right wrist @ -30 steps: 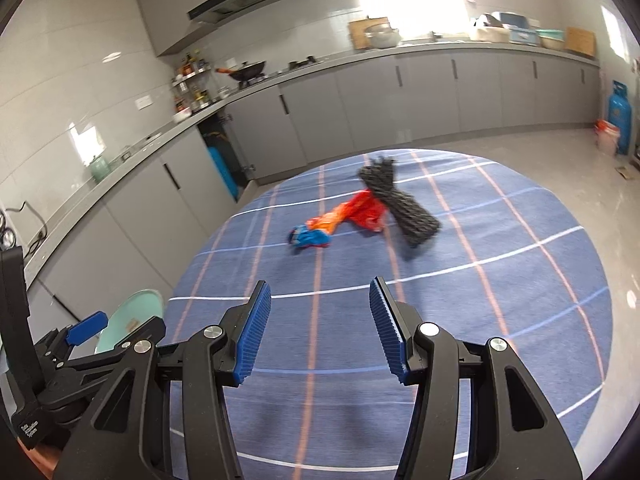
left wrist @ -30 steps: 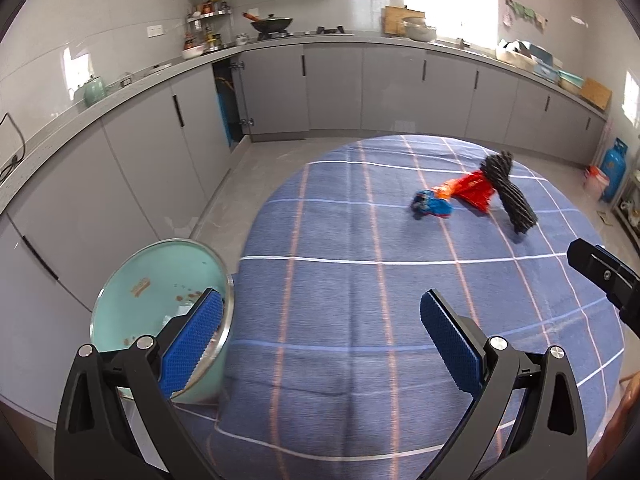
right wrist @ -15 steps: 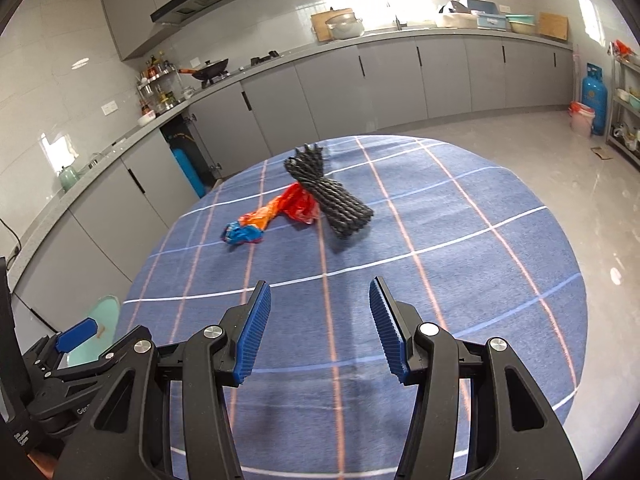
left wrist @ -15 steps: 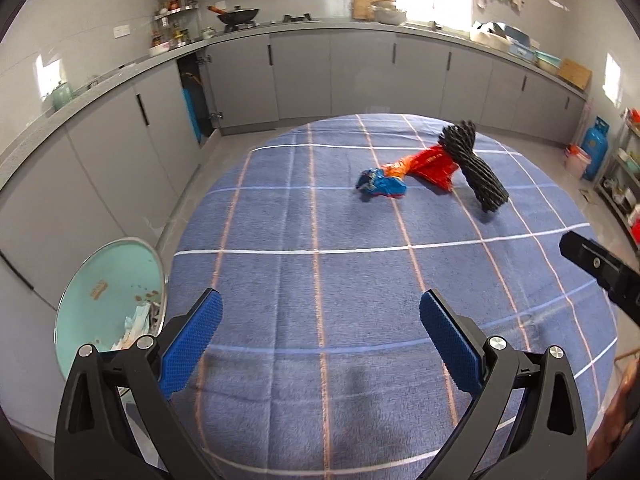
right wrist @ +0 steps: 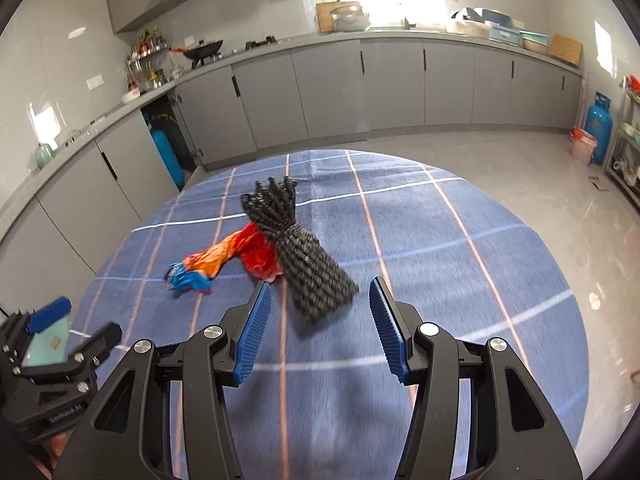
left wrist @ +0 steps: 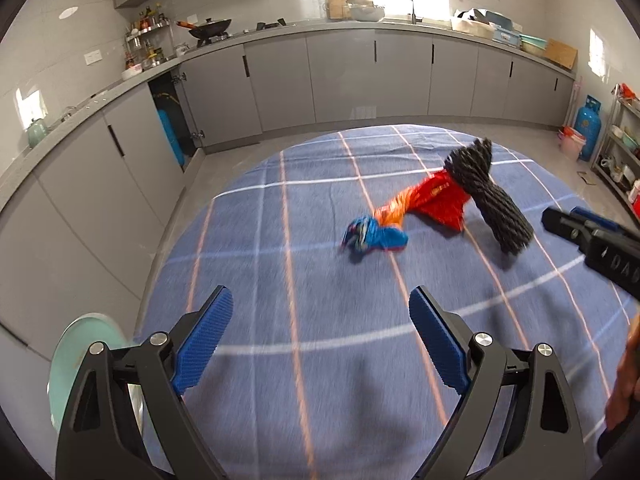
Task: Collect trash
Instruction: 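Grasp the red-orange plastic bag with the left gripper while the right grasps the black mesh net, then carry the red bag and black mesh net over the teal bucket with both grippers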
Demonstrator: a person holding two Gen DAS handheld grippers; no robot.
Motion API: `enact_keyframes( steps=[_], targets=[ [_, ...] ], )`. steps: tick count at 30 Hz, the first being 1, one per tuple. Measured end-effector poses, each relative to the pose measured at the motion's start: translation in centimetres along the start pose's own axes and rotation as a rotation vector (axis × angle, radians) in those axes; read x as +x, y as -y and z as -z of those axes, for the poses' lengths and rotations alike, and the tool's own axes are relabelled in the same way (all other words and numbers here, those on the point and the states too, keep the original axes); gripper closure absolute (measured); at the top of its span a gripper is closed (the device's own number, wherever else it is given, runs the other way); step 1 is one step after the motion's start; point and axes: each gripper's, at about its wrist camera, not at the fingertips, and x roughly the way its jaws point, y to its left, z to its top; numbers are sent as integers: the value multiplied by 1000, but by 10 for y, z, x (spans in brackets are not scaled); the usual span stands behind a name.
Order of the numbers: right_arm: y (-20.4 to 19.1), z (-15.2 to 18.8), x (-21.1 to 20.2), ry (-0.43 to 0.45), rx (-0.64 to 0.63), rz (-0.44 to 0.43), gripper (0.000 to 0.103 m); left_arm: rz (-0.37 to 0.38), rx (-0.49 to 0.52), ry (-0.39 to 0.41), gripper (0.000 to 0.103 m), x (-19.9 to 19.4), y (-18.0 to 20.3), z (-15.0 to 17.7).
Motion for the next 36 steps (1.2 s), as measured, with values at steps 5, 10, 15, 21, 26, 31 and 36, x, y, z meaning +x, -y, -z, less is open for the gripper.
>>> enact_keyframes(
  steps=[5,10,15,21,26,31,36],
  targets=[
    [1,-13,44,-67,-38,-20,51,40,17,1,15,33,10,-29],
    [2,-13,72,-119,-65,-25,74,75,39,7,15,63,21,-45],
    [14,-11,65,-103,-2,-69,85,126,12,-26,16,87,28,-55],
    [30,-8,45,-20,90,-42,86,137,61,-76,42,107,51,-54],
    [40,-6,48,-30,137,-51,86,153,58,-113,67,117,59,-50],
    [41,-5,46,-20,136,-35,86,162,16,-106,86,111,53,-48],
    [39,-2,38,-15,137,-32,86,138,-2,-87,87,82,34,-41]
  ],
)
